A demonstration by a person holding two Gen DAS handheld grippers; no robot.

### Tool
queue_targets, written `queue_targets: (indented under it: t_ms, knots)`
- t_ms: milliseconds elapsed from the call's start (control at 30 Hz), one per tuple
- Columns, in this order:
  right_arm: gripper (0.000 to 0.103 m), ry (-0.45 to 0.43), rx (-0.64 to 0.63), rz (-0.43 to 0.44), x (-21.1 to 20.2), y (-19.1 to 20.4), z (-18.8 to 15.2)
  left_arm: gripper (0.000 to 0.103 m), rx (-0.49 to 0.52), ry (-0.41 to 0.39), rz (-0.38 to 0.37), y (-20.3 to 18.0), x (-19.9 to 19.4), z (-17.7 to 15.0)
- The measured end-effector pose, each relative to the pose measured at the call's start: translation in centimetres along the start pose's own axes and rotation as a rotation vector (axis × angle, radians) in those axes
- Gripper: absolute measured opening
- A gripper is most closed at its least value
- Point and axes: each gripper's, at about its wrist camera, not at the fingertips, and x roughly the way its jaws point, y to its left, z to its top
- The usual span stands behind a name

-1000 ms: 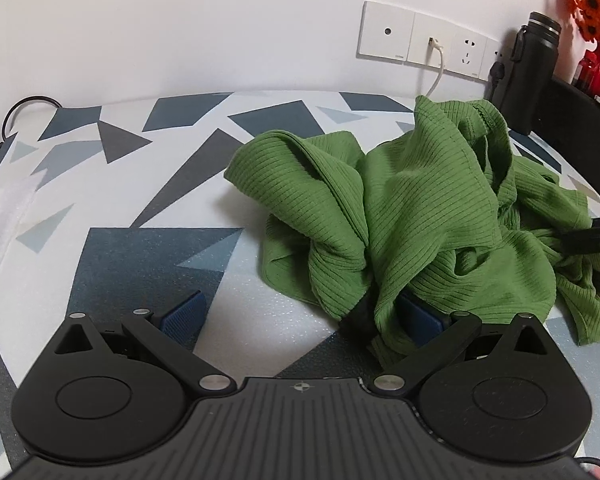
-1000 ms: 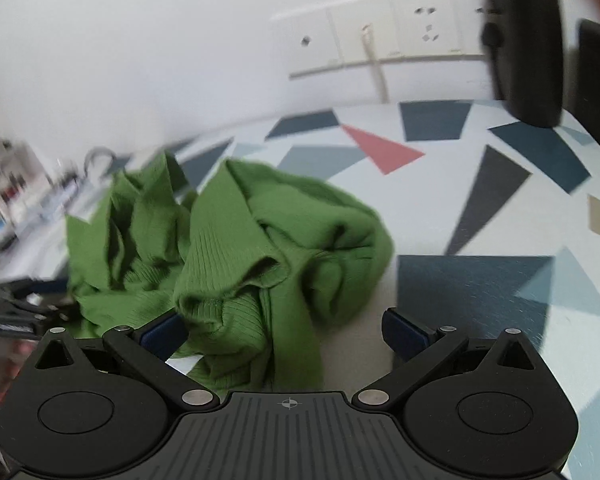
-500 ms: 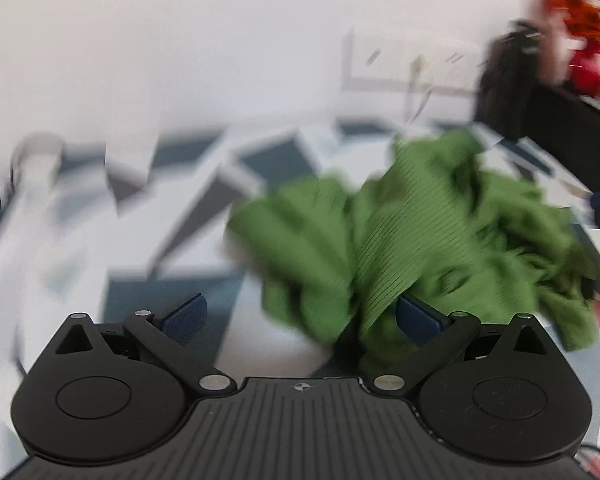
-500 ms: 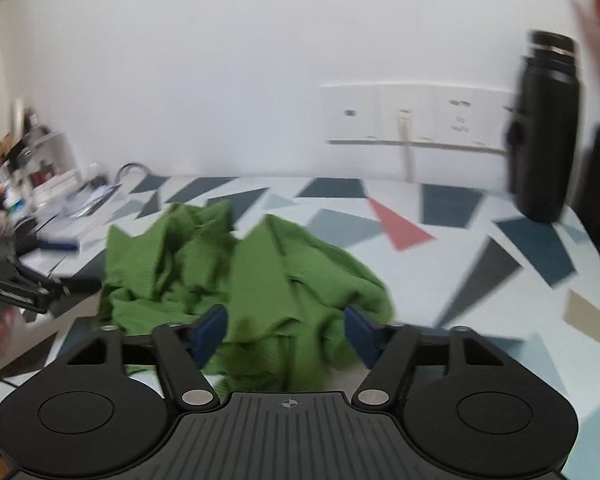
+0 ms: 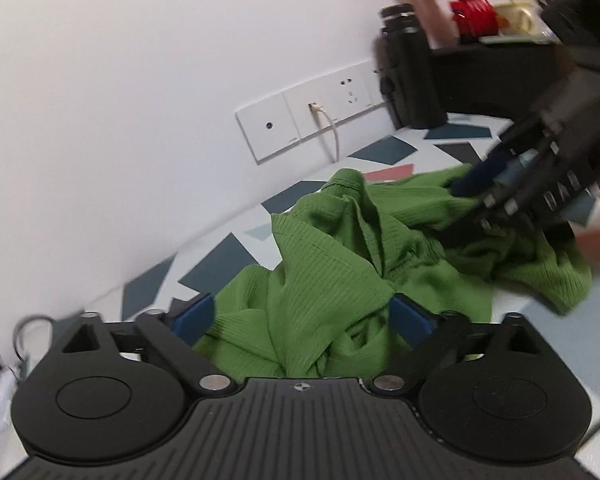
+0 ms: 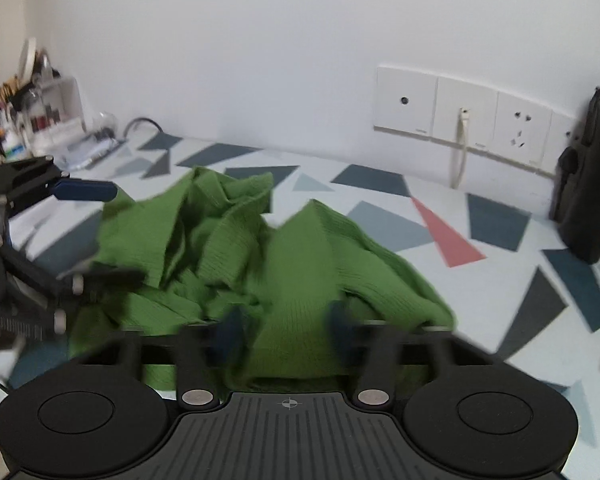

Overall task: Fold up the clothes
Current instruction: 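Grasp the sweater edge with the left gripper while the right gripper grasps another edge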

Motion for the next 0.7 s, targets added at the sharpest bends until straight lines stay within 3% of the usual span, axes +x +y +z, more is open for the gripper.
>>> queue_targets:
  t_ms: [67, 100, 133, 167, 333, 400, 433, 500, 533, 567, 600, 700]
  knots:
    - [0.008, -0.017, 0.023, -0.011, -0.9, -0.8, 0.0, 0.042, -0.045, 0.005, 0.003, 0.8, 0.2, 0.2]
    - [0.007, -0.044, 0.054, -0.012, -1.6, -1.6, 0.1, 0.030, -0.064, 0.013, 0.005, 1.3, 0.1, 0.3]
    - [0.007, -0.067, 0.074, -0.034, -2.4, -2.3, 0.0, 0.006, -0.093, 0.015, 0.010, 2.1, -0.1, 0.3]
    - [0.007, -0.091, 0.093, -0.056, -3.1, -3.1, 0.0, 0.006, -0.123, 0.015, 0.015, 2.9, -0.3, 0.4]
    - [0.006, -0.172, 0.201, -0.212, -6.1, -7.3, -0.3, 0.005, -0.238, -0.048, 0.062, 6.8, -2.4, 0.3]
    - [0.006, -0.165, 0.236, -0.293, -6.5, -8.9, -0.5, 0.007, -0.277, -0.053, 0.008, 8.0, -3.0, 0.0]
    - [0.006, -0.150, 0.257, -0.327, -6.5, -9.7, -0.6, 0.014, -0.276, -0.056, 0.001, 7.9, -3.2, -0.1]
    - [0.007, -0.122, 0.282, -0.380, -6.3, -10.6, -0.9, 0.038, -0.254, -0.060, -0.007, 7.3, -3.2, -0.3]
    - [0.007, -0.109, 0.285, -0.401, -6.2, -10.6, -1.0, 0.060, -0.233, -0.060, -0.010, 6.6, -3.1, -0.5]
    - [0.013, -0.096, 0.287, -0.421, -6.0, -10.6, -1.2, 0.074, -0.211, -0.060, -0.013, 6.0, -2.9, -0.7]
    - [0.021, -0.093, 0.285, -0.428, -5.8, -10.3, -1.4, 0.075, -0.189, -0.057, -0.022, 5.2, -2.6, -0.8]
    - [0.029, -0.153, 0.265, -0.357, -6.0, -8.2, -1.1, 0.075, -0.136, -0.044, -0.047, 3.1, -1.7, -1.0]
